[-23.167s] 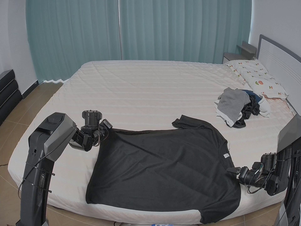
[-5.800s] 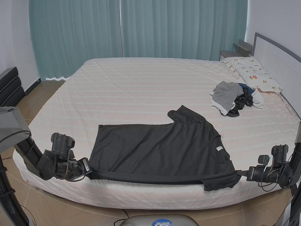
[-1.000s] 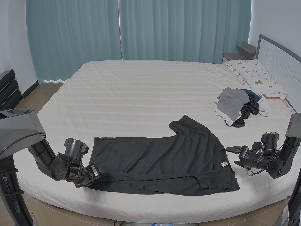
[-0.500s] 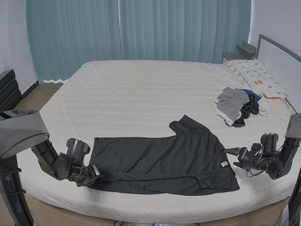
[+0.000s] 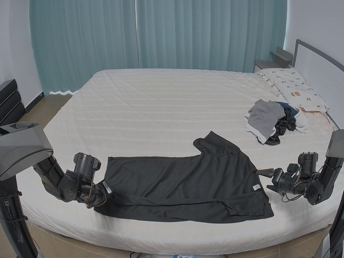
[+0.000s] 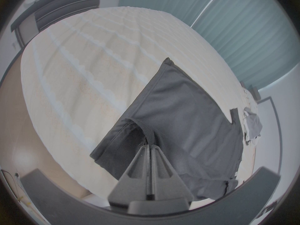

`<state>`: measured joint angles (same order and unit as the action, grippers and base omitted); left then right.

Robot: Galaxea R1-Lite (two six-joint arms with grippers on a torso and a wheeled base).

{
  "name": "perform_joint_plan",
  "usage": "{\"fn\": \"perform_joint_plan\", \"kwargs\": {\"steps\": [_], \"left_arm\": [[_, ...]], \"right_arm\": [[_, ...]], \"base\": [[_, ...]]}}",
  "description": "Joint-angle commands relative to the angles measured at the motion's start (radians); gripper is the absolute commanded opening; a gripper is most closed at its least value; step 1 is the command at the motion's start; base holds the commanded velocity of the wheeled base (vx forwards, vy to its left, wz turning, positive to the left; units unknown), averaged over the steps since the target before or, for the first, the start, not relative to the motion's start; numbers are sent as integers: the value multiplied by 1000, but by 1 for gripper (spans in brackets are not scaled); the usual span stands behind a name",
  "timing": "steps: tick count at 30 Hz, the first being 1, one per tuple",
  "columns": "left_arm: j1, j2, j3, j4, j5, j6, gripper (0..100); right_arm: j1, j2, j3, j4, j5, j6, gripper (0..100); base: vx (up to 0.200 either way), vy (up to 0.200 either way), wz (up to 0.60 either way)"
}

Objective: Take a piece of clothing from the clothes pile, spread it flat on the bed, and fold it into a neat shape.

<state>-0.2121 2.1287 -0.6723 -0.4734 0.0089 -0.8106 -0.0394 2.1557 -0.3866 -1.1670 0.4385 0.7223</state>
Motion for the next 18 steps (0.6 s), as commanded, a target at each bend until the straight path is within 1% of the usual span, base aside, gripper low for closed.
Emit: {"fn": "perform_joint_plan", "kwargs": {"steps": [1,6,9,12,14,15,18], "left_arm": [[17,-10,-38,-1,-6,-59,0],[66,0,-81,-1,-15,-96,0],[77,7,-96,-1,-17,-116,0],[94,34,-133,-1,-17,-167,0],[94,34,-133,-1,-17,-167,0],[103,50,-151,-1,-20,-199,0],[105,60,-154,2,-60,-208,0]], "right_arm": [[1,1,0,0,0,0,100],[1,4,0,0,0,0,100],[3,9,0,0,0,0,100],[3,19,-2,0,-1,-1,100],[3,19,-2,0,-1,-1,100],[3,23,-2,0,-1,-4,100],[9,38,-5,0,-3,-8,100]], "base": [[0,0,0],[0,0,0],[0,0,0],[0,0,0],[0,0,0],[0,0,0],[0,0,0]]}}
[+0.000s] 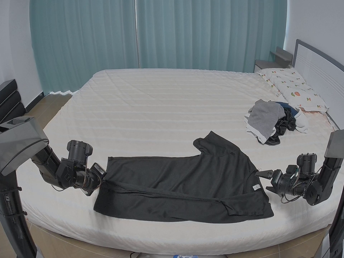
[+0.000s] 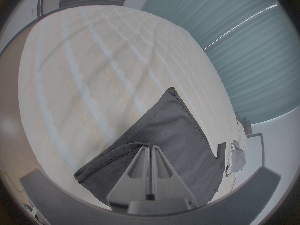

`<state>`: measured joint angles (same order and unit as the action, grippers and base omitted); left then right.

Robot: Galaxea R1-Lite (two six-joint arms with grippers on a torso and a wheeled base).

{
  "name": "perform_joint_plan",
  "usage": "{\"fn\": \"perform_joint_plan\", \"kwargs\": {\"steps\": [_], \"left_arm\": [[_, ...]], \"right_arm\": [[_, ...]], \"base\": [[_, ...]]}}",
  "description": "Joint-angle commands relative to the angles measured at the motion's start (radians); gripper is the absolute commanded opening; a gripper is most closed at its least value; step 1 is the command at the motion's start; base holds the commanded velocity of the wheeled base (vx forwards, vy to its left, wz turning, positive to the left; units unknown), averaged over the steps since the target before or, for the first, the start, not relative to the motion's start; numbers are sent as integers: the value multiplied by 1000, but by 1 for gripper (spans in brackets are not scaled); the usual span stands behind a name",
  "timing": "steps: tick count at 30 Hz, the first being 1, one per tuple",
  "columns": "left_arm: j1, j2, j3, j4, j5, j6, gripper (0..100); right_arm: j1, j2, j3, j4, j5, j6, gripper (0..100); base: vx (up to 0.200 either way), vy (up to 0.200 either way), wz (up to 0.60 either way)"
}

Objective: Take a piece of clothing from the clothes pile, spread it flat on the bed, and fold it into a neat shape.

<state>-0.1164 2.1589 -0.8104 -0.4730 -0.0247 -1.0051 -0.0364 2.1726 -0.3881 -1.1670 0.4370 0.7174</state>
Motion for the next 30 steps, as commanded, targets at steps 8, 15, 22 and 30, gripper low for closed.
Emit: {"fn": "perform_joint_plan", "kwargs": {"steps": [8,15,22,30], "left_arm": [[30,36,-26,2,-38,-13,0],[40,48,-33,4,-38,-27,0],[40,53,-33,4,-37,-26,0],[40,53,-32,5,-37,-26,0]], "right_arm": [[10,81,-54,0,-58,-39,100],[20,128,-60,0,-60,-124,100],[23,168,-68,-23,-49,-167,100],[36,216,-69,-63,-49,-176,100]], "base": [[0,0,0],[0,0,0],[0,0,0],[0,0,0]]}}
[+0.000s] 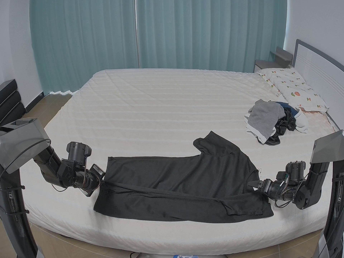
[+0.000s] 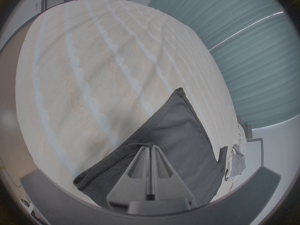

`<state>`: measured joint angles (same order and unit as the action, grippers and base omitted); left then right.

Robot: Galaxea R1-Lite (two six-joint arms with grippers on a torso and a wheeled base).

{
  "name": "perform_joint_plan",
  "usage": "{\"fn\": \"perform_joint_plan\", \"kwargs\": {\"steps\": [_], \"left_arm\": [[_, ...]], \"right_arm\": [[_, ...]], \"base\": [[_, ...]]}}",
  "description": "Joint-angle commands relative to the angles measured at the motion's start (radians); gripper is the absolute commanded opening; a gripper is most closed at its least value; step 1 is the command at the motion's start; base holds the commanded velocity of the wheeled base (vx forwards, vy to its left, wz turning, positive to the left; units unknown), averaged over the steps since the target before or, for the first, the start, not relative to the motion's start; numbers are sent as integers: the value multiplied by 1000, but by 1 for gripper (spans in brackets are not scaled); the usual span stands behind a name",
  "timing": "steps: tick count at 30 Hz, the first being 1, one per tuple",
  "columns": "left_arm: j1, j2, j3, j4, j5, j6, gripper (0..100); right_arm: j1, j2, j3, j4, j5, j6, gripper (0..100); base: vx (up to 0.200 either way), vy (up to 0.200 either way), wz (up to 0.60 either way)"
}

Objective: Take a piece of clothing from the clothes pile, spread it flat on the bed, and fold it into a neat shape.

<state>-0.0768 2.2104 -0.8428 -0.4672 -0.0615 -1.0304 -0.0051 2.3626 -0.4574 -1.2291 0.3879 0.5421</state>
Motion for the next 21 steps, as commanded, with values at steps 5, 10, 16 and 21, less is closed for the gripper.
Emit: {"fn": "perform_joint_plan", "kwargs": {"steps": [5,10,16,21], "left_arm": [[0,2,1,-1,0,0,0],[0,2,1,-1,0,1,0],[-3,-12,14,2,3,7,0],[-3,-43,22,6,5,20,0]], "right_arm": [[5,27,6,0,2,-21,0],[-6,18,8,-1,3,-31,0],[-19,-52,40,-4,19,-14,0],[-41,-135,95,-9,77,-13,0]], "base": [[0,0,0],[0,0,0],[0,0,0],[0,0,0]]}}
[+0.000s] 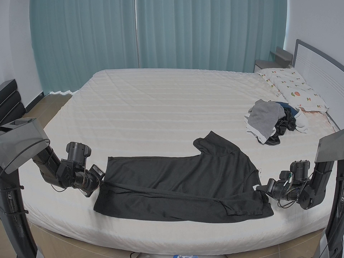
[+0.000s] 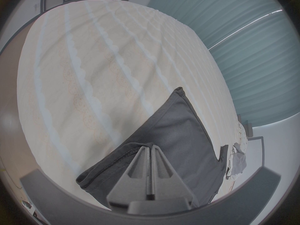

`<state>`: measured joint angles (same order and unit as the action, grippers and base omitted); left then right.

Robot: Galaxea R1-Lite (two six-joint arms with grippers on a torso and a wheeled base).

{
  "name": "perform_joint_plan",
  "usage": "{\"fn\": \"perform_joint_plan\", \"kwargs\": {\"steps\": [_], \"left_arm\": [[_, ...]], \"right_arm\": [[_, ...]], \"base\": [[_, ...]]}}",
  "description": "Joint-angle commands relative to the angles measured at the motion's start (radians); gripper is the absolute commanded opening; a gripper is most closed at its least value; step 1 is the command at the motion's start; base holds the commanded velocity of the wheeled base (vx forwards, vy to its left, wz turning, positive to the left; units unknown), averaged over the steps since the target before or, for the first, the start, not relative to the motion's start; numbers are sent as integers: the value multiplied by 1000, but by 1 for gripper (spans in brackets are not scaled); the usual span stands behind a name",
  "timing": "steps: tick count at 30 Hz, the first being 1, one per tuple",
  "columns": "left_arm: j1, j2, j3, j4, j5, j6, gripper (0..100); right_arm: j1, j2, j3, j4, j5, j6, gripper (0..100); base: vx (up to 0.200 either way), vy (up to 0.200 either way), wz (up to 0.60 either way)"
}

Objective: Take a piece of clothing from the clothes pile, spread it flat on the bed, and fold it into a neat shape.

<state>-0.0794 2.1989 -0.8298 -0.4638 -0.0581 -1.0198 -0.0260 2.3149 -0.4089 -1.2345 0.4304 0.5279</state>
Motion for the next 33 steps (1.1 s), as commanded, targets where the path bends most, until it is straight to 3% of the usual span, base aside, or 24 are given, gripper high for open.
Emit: {"fn": "perform_joint_plan", "kwargs": {"steps": [1,14,24,33], "left_arm": [[0,-34,12,2,1,13,0],[3,-169,104,21,9,176,0],[3,-248,123,165,9,296,0],[3,-320,124,263,7,339,0]], "right_arm": [[-25,-97,52,-3,41,1,0],[-51,-209,108,-5,99,1,0],[-89,-330,144,-2,114,1,0],[-92,-396,170,12,116,0,0]], "base": [[0,0,0],[0,0,0],[0,0,0],[0,0,0]]}}
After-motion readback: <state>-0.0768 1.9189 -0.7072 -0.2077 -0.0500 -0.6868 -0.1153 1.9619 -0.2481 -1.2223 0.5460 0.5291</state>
